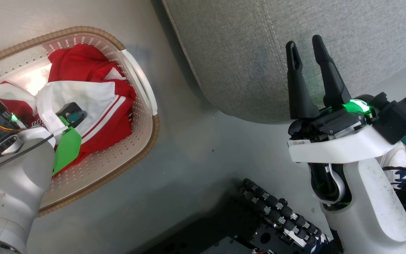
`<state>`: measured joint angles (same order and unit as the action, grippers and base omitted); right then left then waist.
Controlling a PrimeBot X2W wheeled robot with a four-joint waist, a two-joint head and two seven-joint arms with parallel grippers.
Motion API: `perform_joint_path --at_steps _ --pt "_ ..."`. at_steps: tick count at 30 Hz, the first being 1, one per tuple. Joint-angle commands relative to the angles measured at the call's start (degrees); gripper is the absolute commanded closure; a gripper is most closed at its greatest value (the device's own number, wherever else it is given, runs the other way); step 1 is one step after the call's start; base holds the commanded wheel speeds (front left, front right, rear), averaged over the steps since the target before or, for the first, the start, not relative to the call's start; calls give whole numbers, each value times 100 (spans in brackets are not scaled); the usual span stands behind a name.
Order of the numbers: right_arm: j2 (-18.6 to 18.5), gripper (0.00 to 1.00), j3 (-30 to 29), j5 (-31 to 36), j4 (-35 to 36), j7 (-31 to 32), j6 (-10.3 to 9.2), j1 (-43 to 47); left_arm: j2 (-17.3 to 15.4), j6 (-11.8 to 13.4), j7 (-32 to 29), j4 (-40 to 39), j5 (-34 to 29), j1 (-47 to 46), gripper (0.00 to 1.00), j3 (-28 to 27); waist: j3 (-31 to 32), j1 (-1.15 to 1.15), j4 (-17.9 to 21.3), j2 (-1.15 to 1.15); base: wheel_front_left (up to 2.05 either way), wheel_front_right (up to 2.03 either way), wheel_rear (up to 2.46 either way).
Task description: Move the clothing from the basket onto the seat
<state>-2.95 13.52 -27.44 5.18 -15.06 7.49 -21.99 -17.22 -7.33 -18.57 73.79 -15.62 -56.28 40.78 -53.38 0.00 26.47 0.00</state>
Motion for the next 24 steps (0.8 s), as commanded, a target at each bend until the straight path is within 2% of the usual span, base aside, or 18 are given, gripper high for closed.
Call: perform_joint_path --at_steps 1,8,17,18,19,24 --pt "5 0 -39 41 50 -18 0 -59 -42 -9 -127 5 20 -130 0 24 -108 0 -33 0 0 0 0" --pt "5 0 3 303 197 -18 0 -11 16 -15 -753 6 236 -293 0 255 -283 0 -121 0 0 0 0" --pt "3 0 -187 409 308 -18 -1 69 43 -16 -1046 10 630 -435 0 558 -376 0 -157 0 0 0 0" --pt "3 0 -164 453 317 -18 -1 68 45 -15 -1075 10 667 -447 58 589 -376 0 -160 0 0 0 0" --pt "4 0 -128 490 334 -18 -1 66 59 -15 -1119 9 696 -431 100 642 -374 0 -158 0 0 0 0" --pt "3 0 -157 530 353 -18 -1 72 42 -10 -1066 8 910 -452 100 789 -366 0 -142 0 0 0 0"
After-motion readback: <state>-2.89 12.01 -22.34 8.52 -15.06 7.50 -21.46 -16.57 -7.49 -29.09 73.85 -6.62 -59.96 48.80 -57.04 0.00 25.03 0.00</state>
